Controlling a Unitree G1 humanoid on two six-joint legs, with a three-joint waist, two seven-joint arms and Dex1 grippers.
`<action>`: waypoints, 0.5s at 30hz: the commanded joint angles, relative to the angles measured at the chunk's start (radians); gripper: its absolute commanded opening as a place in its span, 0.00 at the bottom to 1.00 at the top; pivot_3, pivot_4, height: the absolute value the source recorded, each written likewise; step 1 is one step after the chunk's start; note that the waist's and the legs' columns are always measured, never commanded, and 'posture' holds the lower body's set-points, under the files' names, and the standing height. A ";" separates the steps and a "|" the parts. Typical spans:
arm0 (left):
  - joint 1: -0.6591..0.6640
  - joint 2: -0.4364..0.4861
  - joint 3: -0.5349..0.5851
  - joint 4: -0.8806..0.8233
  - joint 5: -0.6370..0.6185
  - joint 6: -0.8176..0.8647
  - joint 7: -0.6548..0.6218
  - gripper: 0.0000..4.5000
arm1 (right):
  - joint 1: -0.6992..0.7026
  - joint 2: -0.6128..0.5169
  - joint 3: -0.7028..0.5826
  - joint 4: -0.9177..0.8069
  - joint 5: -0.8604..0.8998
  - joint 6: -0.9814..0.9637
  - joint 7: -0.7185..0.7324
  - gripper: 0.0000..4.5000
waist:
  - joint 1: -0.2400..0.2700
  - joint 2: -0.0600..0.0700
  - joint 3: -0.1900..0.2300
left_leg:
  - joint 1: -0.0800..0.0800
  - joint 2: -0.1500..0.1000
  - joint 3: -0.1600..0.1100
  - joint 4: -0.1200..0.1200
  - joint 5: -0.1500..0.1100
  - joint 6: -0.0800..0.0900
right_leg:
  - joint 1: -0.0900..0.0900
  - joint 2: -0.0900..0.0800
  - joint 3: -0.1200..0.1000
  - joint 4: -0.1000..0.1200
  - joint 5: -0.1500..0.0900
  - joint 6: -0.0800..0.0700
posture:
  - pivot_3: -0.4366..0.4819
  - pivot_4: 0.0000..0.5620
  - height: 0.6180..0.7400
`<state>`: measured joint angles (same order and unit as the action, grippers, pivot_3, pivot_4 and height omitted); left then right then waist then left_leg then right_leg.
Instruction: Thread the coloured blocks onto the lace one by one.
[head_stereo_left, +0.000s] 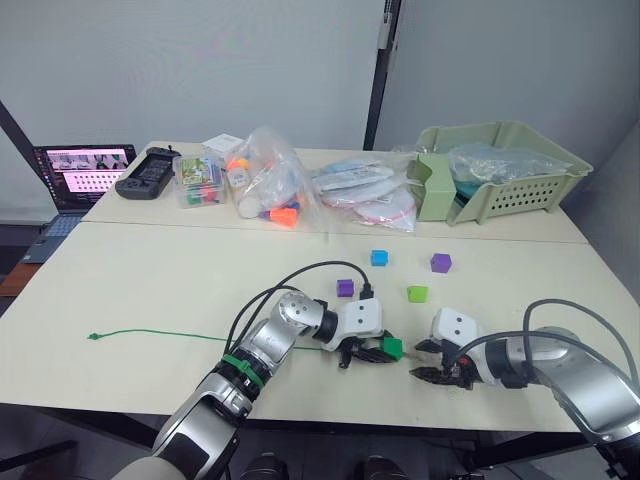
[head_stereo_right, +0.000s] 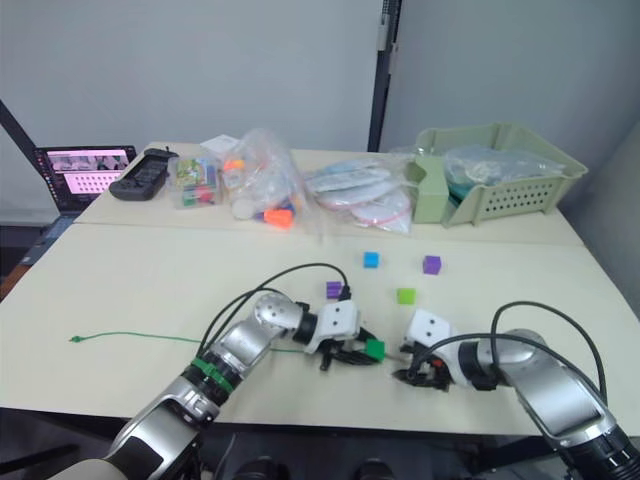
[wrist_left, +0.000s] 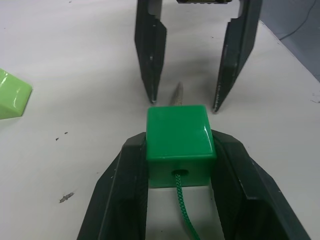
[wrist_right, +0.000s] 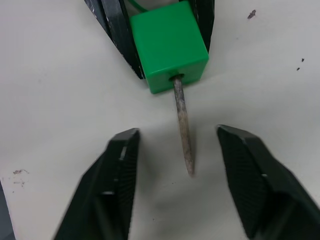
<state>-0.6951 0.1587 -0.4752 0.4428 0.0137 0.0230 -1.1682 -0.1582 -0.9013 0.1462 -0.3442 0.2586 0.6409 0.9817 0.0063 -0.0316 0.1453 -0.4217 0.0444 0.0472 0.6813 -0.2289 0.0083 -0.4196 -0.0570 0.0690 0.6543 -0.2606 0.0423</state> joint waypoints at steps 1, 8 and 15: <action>0.010 0.004 0.007 -0.034 -0.008 0.003 -0.001 0.27 | -0.011 0.007 -0.007 0.012 -0.016 0.001 -0.024 0.21 | 0.000 0.000 0.000 | 0.000 0.000 0.000 0.000 0.000 0.000 | 0.000 0.000 0.000 0.000 0.000 0.000 | 0.48 0.27 0.94; 0.039 0.029 0.032 -0.076 -0.030 0.022 -0.005 0.27 | -0.010 0.016 -0.021 0.017 -0.009 0.006 -0.025 0.00 | -0.001 0.000 0.000 | 0.000 0.000 0.000 0.000 0.000 0.000 | 0.000 0.000 0.000 0.001 0.000 0.000 | 0.48 0.27 0.94; 0.101 0.201 0.134 -0.134 -0.119 0.005 -0.098 0.27 | -0.021 -0.017 -0.047 0.050 -0.003 -0.001 0.001 0.00 | -0.008 0.000 0.000 | 0.000 0.001 0.000 0.000 0.000 0.000 | 0.000 0.000 0.000 0.001 0.000 0.000 | 0.48 0.27 0.94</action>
<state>-0.6030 0.3334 -0.3768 0.3456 -0.0777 0.0412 -1.2384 -0.1759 -0.9009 0.1289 -0.3002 0.2580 0.6403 0.9809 -0.0021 -0.0312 0.1451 -0.4212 0.0452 0.0472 0.6812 -0.2289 0.0083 -0.4199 -0.0568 0.0688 0.6554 -0.2606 0.0422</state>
